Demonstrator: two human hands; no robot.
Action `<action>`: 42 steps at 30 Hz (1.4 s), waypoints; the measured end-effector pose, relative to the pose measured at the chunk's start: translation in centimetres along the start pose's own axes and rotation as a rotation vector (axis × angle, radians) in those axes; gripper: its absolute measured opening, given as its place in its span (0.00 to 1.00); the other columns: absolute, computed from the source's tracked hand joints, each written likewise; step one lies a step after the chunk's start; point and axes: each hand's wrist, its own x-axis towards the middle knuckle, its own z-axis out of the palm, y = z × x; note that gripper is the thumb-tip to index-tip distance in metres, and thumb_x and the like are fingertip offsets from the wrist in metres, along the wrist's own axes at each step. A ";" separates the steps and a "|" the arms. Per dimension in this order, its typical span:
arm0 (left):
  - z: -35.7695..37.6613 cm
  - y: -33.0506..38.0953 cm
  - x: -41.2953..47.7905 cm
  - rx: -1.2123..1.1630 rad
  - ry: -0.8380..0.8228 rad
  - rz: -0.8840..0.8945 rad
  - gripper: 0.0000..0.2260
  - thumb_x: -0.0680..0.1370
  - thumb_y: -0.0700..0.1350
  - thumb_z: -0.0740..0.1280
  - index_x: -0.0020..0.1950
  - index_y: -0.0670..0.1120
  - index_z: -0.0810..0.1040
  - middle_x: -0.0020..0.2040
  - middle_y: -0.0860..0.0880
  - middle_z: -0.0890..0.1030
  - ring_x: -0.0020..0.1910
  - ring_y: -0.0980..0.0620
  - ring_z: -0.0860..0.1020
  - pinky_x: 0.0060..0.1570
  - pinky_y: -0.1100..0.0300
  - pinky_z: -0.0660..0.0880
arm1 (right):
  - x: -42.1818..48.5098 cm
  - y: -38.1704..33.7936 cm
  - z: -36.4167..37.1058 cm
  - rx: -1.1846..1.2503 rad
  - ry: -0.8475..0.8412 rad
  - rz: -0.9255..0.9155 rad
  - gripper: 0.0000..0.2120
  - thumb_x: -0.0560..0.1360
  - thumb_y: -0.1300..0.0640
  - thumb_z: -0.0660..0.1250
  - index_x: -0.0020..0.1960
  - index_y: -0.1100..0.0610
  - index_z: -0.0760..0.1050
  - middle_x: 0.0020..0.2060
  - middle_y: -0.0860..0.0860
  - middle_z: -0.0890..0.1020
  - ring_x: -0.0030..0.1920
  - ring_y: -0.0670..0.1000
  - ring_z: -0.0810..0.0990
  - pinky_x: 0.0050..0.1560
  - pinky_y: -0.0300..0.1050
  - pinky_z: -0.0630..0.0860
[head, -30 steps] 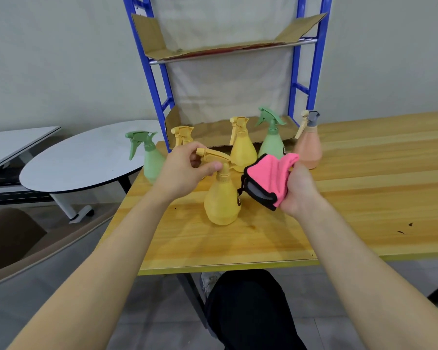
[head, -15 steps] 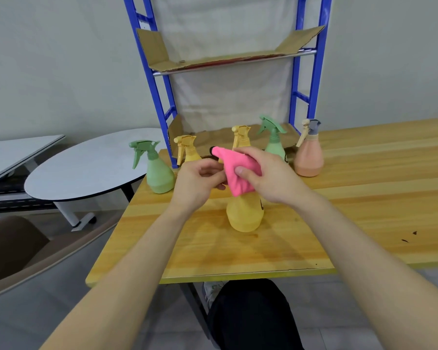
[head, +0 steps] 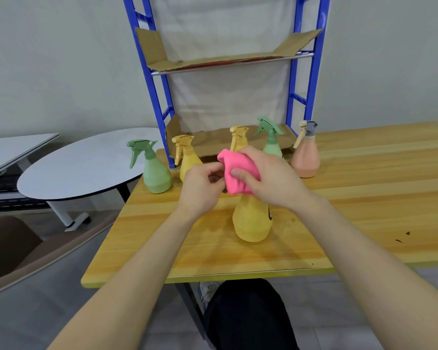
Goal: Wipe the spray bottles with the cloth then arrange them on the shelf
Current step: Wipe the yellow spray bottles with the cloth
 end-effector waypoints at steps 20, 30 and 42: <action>0.4 0.3 0.3 -0.026 0.082 0.012 0.08 0.80 0.38 0.70 0.57 0.44 0.87 0.43 0.50 0.87 0.41 0.49 0.85 0.47 0.49 0.85 | -0.4 -0.2 1.1 0.195 0.147 0.121 0.17 0.81 0.38 0.69 0.56 0.52 0.77 0.42 0.49 0.83 0.42 0.53 0.80 0.45 0.56 0.77; -0.8 -1.2 -1.1 -0.166 0.128 -0.066 0.10 0.81 0.39 0.76 0.50 0.54 0.83 0.42 0.47 0.86 0.43 0.45 0.88 0.49 0.51 0.86 | -4.1 1.3 1.6 0.105 0.282 0.196 0.12 0.87 0.47 0.62 0.66 0.49 0.78 0.46 0.47 0.84 0.44 0.51 0.82 0.43 0.54 0.78; -1.0 -2.2 -1.6 -0.211 0.120 -0.115 0.05 0.81 0.38 0.75 0.54 0.47 0.85 0.43 0.44 0.87 0.41 0.48 0.87 0.46 0.54 0.84 | -1.8 0.3 3.9 0.349 0.248 0.153 0.17 0.82 0.50 0.72 0.70 0.50 0.79 0.58 0.44 0.84 0.56 0.44 0.81 0.57 0.40 0.77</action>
